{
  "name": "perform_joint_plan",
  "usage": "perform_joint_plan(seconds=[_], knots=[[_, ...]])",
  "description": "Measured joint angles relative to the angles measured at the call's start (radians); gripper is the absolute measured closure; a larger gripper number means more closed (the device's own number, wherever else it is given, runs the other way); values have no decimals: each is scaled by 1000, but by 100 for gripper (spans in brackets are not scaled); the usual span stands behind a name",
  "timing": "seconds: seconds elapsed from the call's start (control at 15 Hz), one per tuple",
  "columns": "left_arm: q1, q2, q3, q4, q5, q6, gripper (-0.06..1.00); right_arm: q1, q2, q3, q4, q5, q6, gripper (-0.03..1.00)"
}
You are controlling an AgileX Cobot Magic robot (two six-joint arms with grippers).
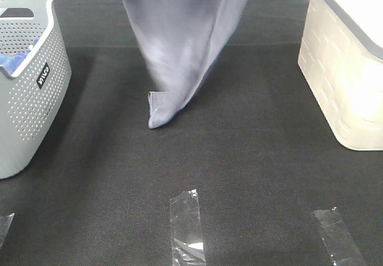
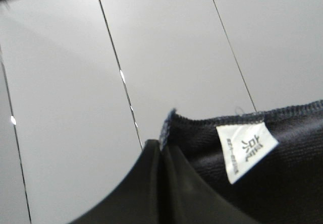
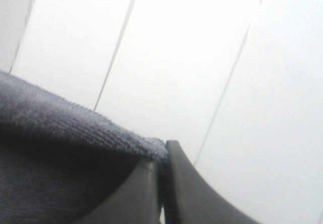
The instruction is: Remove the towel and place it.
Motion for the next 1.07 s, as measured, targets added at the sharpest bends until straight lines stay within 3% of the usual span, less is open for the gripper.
perform_joint_plan(seconds=[0.13, 0.33, 0.47, 0.53, 0.67, 0.87, 1.07], knots=[[12, -11, -134, 58, -41, -9, 94, 0, -22, 0, 8, -200, -146, 97], [13, -32, -232, 125, 4, -51, 94, 1, -84, -2, 148, -241, -304, 97], [10, -40, -237, 134, 236, -67, 94, -6, -85, -4, 280, -124, -322, 97], [12, -33, -237, 133, 401, -68, 94, -18, -68, -4, 319, -38, -324, 97], [23, 8, -237, 115, 634, -68, 94, -37, -19, -4, 394, 173, -324, 97], [45, 48, -237, 95, 923, -69, 94, -39, -2, -3, 475, 532, -324, 97], [48, 50, -237, 94, 1156, -70, 94, -45, -3, -3, 491, 745, -324, 97]])
